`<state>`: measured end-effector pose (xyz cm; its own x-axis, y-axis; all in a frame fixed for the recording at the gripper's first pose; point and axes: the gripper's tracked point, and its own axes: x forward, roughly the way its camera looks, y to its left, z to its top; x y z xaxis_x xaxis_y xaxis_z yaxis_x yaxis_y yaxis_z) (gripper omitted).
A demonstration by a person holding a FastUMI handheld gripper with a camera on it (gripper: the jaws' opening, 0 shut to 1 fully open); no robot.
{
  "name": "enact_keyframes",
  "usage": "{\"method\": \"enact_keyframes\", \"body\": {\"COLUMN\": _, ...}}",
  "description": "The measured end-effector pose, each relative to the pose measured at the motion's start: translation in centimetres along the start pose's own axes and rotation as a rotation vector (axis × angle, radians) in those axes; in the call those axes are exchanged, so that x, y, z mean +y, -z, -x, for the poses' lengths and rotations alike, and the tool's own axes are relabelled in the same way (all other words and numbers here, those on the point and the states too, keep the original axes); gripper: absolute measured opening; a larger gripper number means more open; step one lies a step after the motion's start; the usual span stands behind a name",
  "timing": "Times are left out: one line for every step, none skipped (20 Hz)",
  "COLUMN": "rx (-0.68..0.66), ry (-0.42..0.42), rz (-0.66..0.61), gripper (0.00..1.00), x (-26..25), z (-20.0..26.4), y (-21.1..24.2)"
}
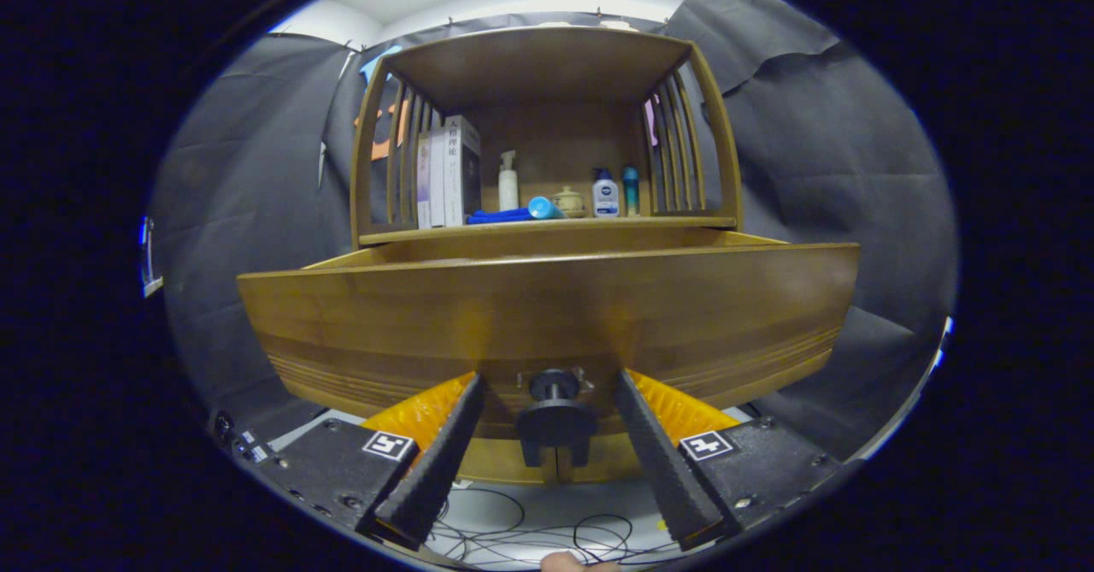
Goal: Pull open the drawer, take out the items inside it, and place them on the countertop above the cabinet.
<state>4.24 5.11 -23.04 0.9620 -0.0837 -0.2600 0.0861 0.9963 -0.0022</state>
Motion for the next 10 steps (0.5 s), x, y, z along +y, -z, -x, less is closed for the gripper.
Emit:
{"method": "enact_keyframes", "body": {"rx": -0.002, "ry": 0.002, "rz": 0.004, "gripper": 1.0, "x": 0.0, "z": -0.2, "y": 0.1}}
{"method": "enact_keyframes", "body": {"rx": -0.004, "ry": 0.002, "rz": -0.004, "gripper": 1.0, "x": 0.1, "z": 0.0, "y": 0.0}}
{"method": "enact_keyframes", "body": {"rx": -0.002, "ry": 0.001, "rz": -0.007, "gripper": 1.0, "x": 0.2, "z": -0.3, "y": 0.0}}
{"method": "enact_keyframes", "body": {"rx": 0.0, "ry": 0.001, "rz": -0.009, "gripper": 0.99, "x": 0.3, "z": -0.3, "y": -0.1}}
{"method": "enact_keyframes", "body": {"rx": -0.001, "ry": -0.004, "rz": -0.014, "gripper": 0.99, "x": 0.2, "z": -0.6, "y": -0.2}}
{"method": "enact_keyframes", "body": {"rx": 0.003, "ry": -0.008, "rz": -0.019, "gripper": 0.99, "x": 0.3, "z": -1.0, "y": -0.3}}
{"method": "enact_keyframes", "body": {"rx": 0.002, "ry": -0.008, "rz": -0.024, "gripper": 0.99, "x": 0.4, "z": -1.4, "y": -0.5}}
{"method": "enact_keyframes", "body": {"rx": 0.008, "ry": -0.007, "rz": -0.025, "gripper": 0.99, "x": 0.5, "z": -1.7, "y": -0.5}}
{"method": "enact_keyframes", "body": {"rx": 0.008, "ry": -0.007, "rz": -0.027, "gripper": 0.99, "x": 0.4, "z": -2.3, "y": -0.6}}
{"method": "enact_keyframes", "body": {"rx": 0.011, "ry": -0.007, "rz": -0.028, "gripper": 0.99, "x": 0.5, "z": -2.8, "y": -0.8}}
